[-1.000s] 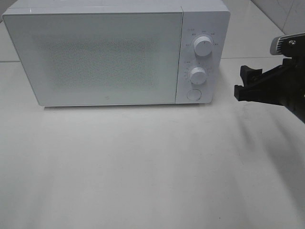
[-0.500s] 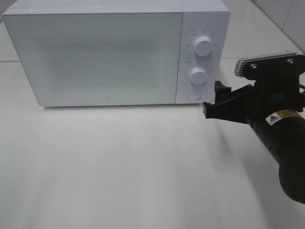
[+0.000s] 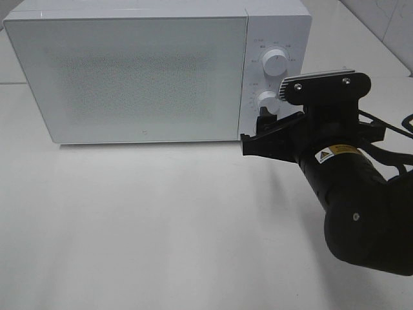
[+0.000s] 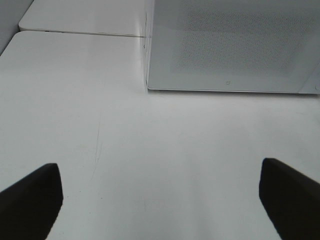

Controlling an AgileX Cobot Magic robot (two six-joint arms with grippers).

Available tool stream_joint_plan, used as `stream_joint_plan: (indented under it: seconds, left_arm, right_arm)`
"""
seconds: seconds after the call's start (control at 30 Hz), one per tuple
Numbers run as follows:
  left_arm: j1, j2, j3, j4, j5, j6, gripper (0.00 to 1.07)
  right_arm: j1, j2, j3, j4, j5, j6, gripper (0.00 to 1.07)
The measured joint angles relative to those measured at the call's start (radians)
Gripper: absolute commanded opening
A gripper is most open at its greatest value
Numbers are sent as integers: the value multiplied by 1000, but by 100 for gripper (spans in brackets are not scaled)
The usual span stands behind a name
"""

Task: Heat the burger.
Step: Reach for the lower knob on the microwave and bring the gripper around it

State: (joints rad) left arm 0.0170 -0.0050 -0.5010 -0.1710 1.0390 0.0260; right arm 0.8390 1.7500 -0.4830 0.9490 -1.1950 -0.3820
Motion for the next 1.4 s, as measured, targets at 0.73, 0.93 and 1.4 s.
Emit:
stream_joint_plan:
  seconds: [0.73, 0.93, 1.4]
  left_arm:
    - [0, 0, 0, 0, 0, 0, 101]
    - [0, 0, 0, 0, 0, 0, 101]
    - [0, 0, 0, 0, 0, 0, 101]
  right_arm:
    - [-121, 175, -207, -32, 11, 62, 75]
    - [-146, 224, -247, -62, 31, 66, 75]
    - [-170, 309, -317, -91, 39, 71, 75]
